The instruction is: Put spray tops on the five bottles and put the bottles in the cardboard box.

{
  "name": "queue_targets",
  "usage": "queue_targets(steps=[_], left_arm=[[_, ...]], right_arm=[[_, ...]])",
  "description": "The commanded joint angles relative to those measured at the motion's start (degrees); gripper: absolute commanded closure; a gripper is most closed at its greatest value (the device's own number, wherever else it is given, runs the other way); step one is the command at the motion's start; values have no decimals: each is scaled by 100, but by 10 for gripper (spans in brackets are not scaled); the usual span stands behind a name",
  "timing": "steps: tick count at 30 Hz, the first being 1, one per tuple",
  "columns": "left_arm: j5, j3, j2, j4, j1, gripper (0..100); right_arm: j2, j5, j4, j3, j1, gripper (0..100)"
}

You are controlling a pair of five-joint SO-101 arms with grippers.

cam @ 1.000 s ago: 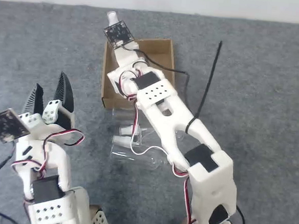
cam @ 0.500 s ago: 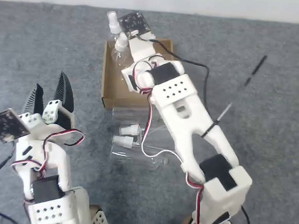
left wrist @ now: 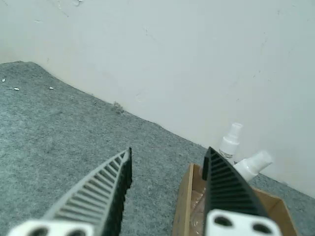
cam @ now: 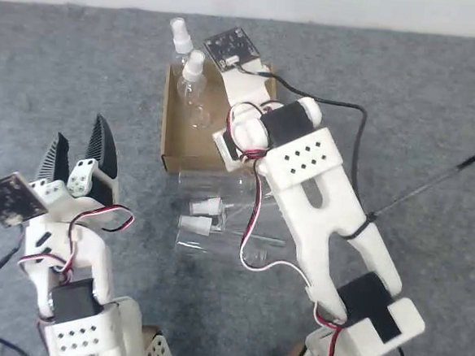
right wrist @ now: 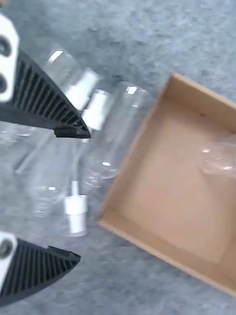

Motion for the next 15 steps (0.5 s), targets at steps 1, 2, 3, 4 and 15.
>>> queue_targets(steps=[1,2,3,4,15], left_arm=[[62,-66,-105,-167,-26,783],[53,-66,-105,-167,-26,783],[53,-66,-105,-167,-26,783],[53,-66,-105,-167,-26,783],[35,-66,-105,-167,-26,783]], right_arm=[[-462,44,470,-308,66,695],[-462,44,602,-308,66,695],[-453,44,725,-308,66,695],[-435,44,840,-308,66,695],[-418,-1152,1165,-62,66,695]])
